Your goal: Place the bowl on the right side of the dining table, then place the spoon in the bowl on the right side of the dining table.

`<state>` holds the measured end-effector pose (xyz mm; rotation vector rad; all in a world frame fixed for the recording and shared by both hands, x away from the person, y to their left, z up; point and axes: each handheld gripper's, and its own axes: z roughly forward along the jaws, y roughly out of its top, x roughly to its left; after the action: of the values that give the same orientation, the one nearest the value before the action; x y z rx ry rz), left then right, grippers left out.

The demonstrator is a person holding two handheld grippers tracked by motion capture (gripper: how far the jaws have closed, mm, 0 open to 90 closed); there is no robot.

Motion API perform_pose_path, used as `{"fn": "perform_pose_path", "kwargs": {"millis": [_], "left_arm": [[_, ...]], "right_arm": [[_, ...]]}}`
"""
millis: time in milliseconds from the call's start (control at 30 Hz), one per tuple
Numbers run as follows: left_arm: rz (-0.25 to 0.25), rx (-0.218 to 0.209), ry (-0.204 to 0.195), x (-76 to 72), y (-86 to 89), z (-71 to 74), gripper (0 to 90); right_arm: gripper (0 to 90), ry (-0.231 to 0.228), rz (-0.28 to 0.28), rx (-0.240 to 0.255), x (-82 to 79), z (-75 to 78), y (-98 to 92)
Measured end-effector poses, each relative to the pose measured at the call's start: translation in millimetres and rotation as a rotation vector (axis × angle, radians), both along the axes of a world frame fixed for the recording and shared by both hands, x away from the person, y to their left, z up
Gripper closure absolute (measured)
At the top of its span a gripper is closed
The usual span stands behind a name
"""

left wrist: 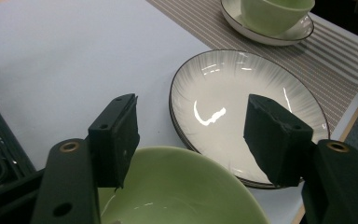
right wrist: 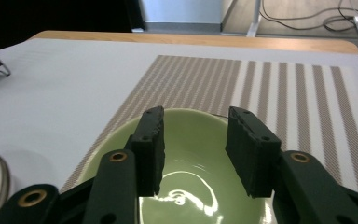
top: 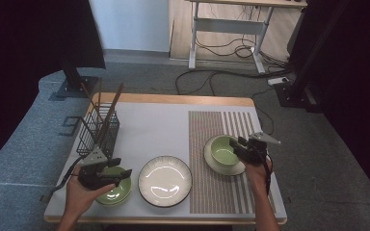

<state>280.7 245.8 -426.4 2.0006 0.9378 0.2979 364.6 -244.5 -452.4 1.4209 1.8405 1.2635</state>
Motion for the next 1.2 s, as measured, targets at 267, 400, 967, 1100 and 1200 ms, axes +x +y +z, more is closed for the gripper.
{"fn": "perform_pose_path", "kwargs": {"millis": [267,400,967,1100,1200], "left_arm": [[0.008,-0.023,-0.01,-1.2,6.8,4.2,32.8],[0.016,-0.032,-0.023,-2.4,12.5,7.8,32.7],[0.054,-0.044,-0.068,-4.6,23.2,12.7,33.6],[0.067,-0.053,-0.08,-5.5,25.1,14.7,33.7],[0.075,-0.062,-0.089,-6.0,28.2,18.1,33.8]], "right_arm": [[52.2,-0.034,0.116,0.035,-5.7,3.8,21.7],[50.7,-0.038,0.173,0.054,-7.2,7.6,39.1],[47.1,-0.016,0.255,0.003,-10.4,3.3,74.9],[46.9,-0.019,0.275,-0.006,-12.4,3.8,81.4],[46.6,-0.011,0.291,-0.017,-12.9,2.6,84.7]]}}
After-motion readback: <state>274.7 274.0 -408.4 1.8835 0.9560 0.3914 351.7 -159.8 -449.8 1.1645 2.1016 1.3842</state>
